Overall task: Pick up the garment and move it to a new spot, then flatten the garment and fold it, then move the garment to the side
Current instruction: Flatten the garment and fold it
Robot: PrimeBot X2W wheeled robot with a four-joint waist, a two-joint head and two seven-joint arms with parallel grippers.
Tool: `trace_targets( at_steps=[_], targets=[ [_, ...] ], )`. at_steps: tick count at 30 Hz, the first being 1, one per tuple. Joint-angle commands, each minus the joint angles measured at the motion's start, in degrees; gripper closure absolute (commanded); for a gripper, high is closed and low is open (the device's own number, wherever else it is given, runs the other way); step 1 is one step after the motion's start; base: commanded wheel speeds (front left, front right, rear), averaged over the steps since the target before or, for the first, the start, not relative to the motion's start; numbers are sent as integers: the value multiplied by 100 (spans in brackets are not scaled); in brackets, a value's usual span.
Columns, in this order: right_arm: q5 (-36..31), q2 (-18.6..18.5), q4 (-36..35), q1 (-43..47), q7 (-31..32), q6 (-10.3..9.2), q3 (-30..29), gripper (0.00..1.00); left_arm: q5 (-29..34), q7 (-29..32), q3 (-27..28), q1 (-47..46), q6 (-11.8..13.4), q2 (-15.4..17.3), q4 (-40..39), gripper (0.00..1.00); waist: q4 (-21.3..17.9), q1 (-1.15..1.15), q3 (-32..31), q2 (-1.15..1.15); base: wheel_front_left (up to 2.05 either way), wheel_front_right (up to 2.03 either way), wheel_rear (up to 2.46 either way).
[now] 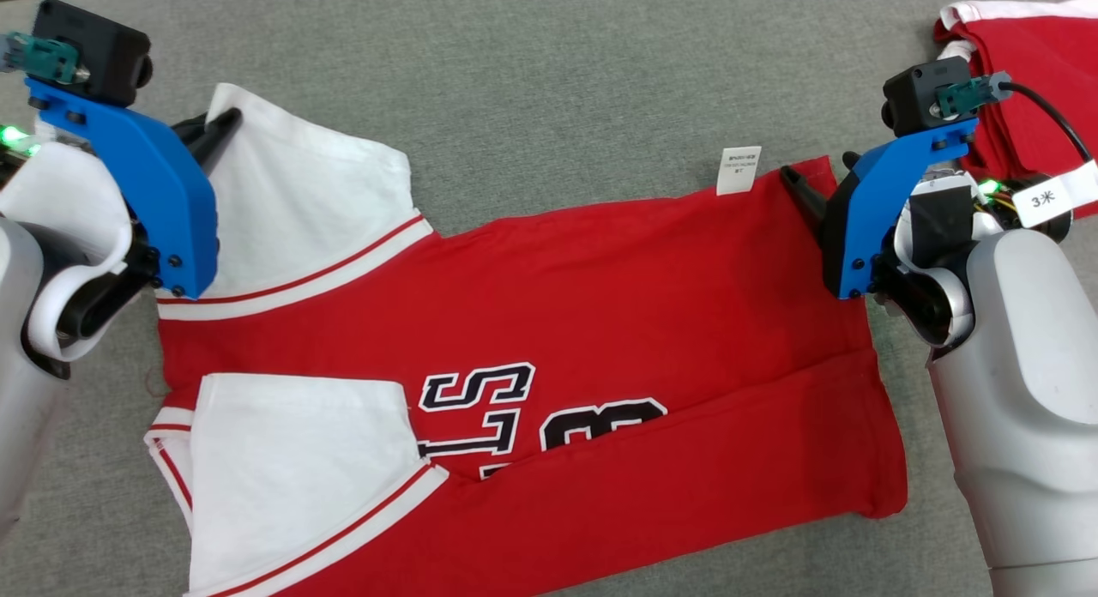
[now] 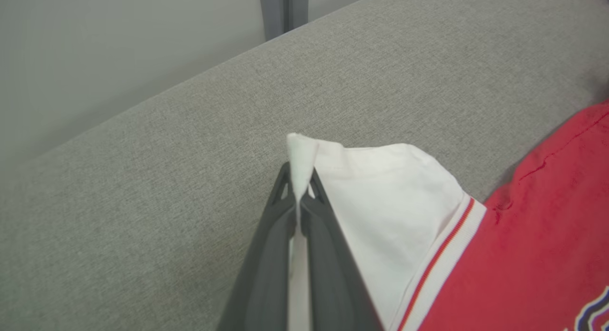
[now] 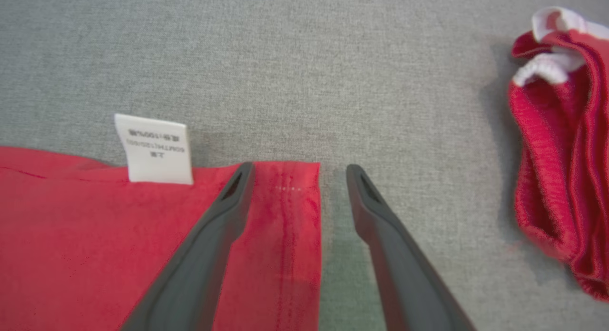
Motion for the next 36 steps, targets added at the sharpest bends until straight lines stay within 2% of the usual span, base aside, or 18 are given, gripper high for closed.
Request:
trace_targets(
  at_steps=[1,4,5,6,7,14,15,16,17,27,36],
  targets=[
    [-19,-55,59,-109,83,1,2,0,-57,-79,-68,-101,-34,-21,-37,100,44,0,-9,0,0,0,0],
    [37,-76,178,-150,225,1,-7,0,-134,-209,-197,-129,-23,-42,-60,100,117,0,-33,0,0,0,0],
    [56,-73,215,-159,253,1,-22,7,-152,-256,-231,-141,-23,-51,-53,100,136,0,-38,0,0,0,0],
    [67,-61,289,-189,265,1,-54,34,-201,-333,-286,-160,-24,-70,-31,100,170,0,-42,0,0,0,0],
    [55,-63,330,-207,258,1,-56,49,-212,-361,-313,-173,-24,-75,-19,100,185,0,-43,0,0,0,0],
    [-36,-27,613,-308,37,1,-54,69,-333,-555,-445,-237,-25,-42,91,100,248,0,-28,0,0,0,0],
    [-63,-27,660,-324,-29,1,-67,75,-348,-586,-465,-241,-25,-43,109,100,252,0,-31,0,0,0,0],
    [-67,-28,707,-352,-116,1,-79,91,-356,-604,-482,-249,-25,-46,125,100,258,0,-34,0,0,0,0],
    [-72,-23,768,-374,-187,1,-102,100,-366,-637,-502,-258,-25,-51,140,100,263,0,-39,0,0,0,0],
    [133,-74,945,-97,-1007,1,-113,100,-485,-1168,-665,-16,-25,-20,-25,100,329,0,-341,0,0,0,0],
    [664,-436,120,997,-1544,1,-6,100,-516,-2180,-583,1176,72,323,-865,100,435,0,-991,0,0,0,0]
  ],
)
